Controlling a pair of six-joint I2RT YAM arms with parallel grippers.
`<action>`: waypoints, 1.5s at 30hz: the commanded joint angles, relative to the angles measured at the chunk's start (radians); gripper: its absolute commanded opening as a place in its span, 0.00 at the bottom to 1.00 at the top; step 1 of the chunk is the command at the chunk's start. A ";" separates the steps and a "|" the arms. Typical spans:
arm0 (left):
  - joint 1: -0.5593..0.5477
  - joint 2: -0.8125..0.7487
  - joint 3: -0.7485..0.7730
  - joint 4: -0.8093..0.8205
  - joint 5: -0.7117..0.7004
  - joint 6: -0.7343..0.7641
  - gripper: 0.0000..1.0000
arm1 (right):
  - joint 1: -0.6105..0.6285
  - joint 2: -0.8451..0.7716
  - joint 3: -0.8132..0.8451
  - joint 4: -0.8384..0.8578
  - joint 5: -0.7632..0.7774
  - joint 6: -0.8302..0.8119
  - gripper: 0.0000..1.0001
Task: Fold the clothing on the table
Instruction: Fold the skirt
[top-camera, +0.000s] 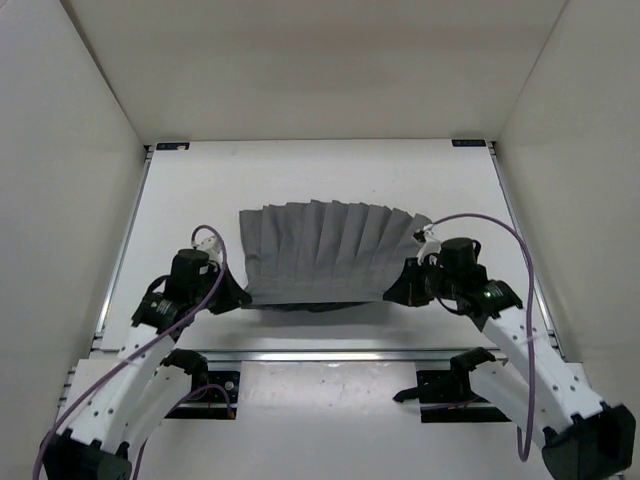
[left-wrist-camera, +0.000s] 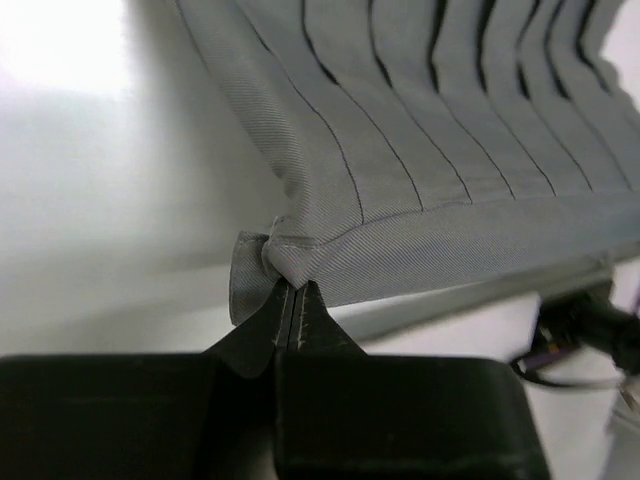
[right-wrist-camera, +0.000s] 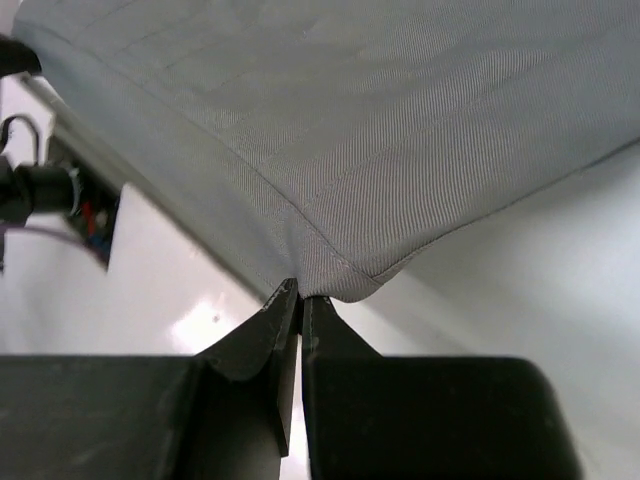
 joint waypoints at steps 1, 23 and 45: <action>0.001 -0.110 0.086 -0.202 -0.007 0.010 0.00 | -0.016 -0.200 -0.036 -0.189 -0.022 0.003 0.00; 0.108 0.704 0.338 0.418 0.146 0.021 0.10 | -0.344 0.338 0.133 0.166 0.139 0.075 0.00; 0.110 0.513 0.003 0.396 0.062 -0.016 0.77 | -0.229 0.156 -0.032 -0.039 0.383 0.201 0.59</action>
